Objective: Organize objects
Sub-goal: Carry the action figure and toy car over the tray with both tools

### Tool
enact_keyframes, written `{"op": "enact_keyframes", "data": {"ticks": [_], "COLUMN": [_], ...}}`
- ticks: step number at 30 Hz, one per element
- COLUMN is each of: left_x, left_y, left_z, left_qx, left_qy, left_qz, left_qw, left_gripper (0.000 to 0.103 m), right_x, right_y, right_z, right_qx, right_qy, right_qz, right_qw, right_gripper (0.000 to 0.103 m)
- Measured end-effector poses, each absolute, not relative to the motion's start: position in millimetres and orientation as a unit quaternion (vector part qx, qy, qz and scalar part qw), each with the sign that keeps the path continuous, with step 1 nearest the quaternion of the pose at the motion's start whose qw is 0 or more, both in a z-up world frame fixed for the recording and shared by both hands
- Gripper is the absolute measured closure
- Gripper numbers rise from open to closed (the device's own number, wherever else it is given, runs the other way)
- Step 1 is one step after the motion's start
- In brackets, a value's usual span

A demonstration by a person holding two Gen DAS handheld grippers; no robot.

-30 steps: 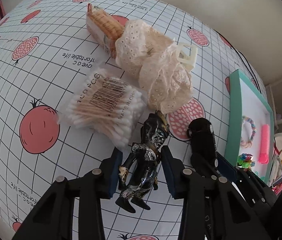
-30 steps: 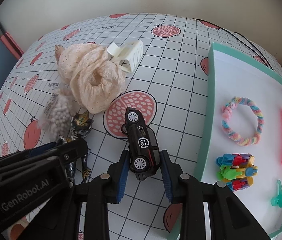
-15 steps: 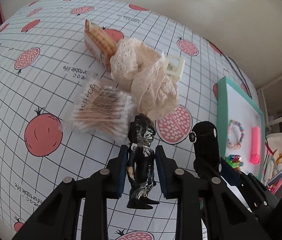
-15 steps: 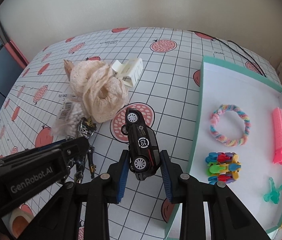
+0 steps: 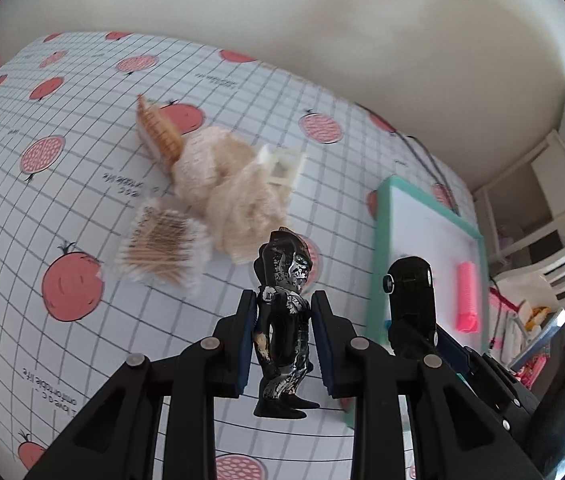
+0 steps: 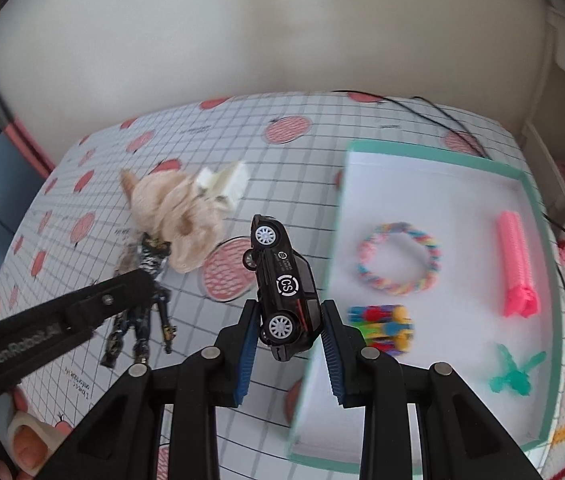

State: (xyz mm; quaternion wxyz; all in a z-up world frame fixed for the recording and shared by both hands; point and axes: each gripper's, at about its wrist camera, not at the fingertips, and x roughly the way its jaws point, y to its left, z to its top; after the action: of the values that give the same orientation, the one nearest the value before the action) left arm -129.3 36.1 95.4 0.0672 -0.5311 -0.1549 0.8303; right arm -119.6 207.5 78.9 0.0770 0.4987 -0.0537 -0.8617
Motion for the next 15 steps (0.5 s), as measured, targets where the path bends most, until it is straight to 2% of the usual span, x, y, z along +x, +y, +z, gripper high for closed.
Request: {"op": "enact_keyframes", "data": {"ticks": [15], "left_x": [-108], "left_y": [120], "left_z": [103], "left_qx": [-0.523], "left_qy": [-0.121], "left_qz": [0.829], "left_qw": [0.158], "left_gripper": [0.074], "right_x": [-101], "right_y": [322], "right_z": [71], "right_qx": [0.494], "right_qy": [-0.126], "right_qz": [-0.860], "right_qw": [-0.020], "right_gripper": [0.071]}}
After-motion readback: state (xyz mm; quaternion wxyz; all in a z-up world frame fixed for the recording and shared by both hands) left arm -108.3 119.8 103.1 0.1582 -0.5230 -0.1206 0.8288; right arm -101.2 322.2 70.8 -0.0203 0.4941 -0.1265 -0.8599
